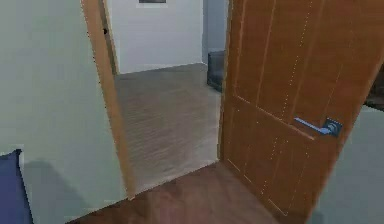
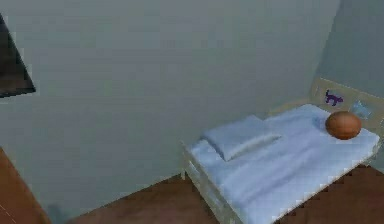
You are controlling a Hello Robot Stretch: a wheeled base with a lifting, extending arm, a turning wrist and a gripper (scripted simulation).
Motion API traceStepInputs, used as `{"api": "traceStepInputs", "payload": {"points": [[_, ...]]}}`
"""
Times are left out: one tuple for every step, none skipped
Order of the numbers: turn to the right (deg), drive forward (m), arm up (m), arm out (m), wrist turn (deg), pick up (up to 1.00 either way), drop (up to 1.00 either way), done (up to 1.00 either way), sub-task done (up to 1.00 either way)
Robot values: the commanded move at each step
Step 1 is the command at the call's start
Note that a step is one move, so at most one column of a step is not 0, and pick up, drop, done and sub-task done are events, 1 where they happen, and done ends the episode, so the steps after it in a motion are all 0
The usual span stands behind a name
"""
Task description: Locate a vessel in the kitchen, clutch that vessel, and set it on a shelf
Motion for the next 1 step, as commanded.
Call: {"api": "traceStepInputs", "payload": {"points": [[0.0, 0.90, 0.00, 0.00, 0.0, 0.00, 0.00, 0.00, 0.00]]}}
